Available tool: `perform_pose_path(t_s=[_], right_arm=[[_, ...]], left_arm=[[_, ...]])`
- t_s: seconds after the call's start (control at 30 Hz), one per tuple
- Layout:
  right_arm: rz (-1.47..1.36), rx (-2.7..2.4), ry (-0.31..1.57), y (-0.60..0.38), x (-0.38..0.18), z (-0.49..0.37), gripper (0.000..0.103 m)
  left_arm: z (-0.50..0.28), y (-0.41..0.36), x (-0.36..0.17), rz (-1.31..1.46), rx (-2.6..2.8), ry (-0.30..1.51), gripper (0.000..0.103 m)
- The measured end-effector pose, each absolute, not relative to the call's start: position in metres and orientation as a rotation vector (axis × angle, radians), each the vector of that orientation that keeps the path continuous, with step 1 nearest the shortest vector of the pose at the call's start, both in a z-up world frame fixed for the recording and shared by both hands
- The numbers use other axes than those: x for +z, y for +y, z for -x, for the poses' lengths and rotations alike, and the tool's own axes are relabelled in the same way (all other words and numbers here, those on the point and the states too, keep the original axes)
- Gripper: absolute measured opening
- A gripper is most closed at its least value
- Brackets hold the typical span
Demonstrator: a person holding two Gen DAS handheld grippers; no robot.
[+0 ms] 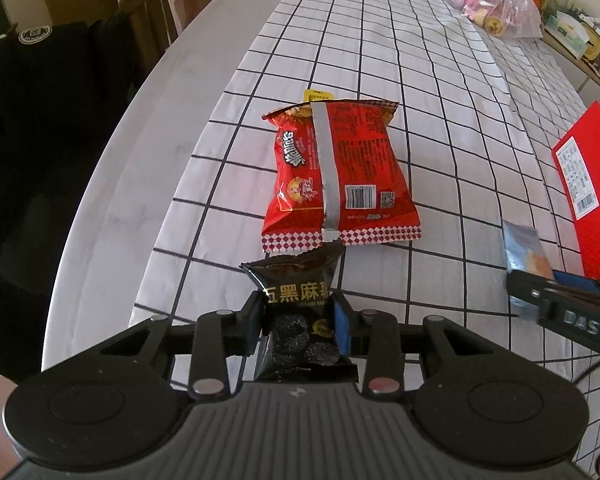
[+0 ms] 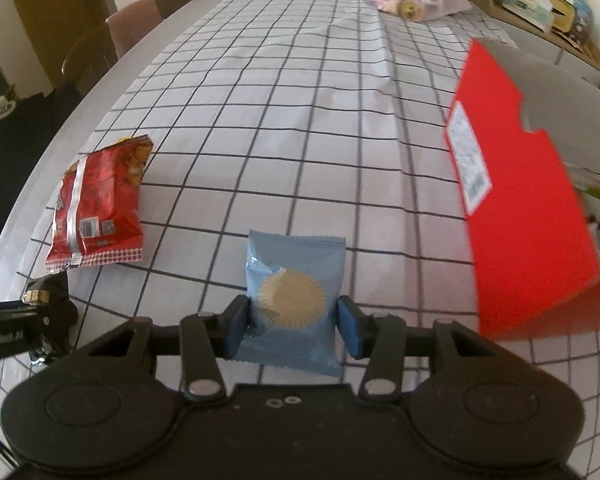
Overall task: Organize snacks
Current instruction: 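Lift both held snacks and carry them over the red box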
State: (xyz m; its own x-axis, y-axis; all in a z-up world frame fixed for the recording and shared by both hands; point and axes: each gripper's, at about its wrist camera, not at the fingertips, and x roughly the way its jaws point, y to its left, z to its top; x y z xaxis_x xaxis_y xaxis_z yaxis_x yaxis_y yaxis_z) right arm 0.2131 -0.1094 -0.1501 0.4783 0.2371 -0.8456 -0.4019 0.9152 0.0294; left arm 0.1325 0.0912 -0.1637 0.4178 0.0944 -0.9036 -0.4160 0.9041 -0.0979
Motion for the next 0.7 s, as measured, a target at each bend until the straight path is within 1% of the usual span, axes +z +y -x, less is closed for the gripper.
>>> perform_pose_path(t_s=[0.23, 0.7], right_arm=[[0.117, 0.390, 0.978, -0.143, -0.129, -0.206, 0.046], [0.029, 0.395, 0.866, -0.208, -0.065, -0.199, 0.046]], left_arm=[[-0.131, 0.081, -0.149, 0.333, 0.304, 1.076, 0.035], [-0.145, 0.026, -0.089, 0.281, 0.182, 0.976, 0.035]])
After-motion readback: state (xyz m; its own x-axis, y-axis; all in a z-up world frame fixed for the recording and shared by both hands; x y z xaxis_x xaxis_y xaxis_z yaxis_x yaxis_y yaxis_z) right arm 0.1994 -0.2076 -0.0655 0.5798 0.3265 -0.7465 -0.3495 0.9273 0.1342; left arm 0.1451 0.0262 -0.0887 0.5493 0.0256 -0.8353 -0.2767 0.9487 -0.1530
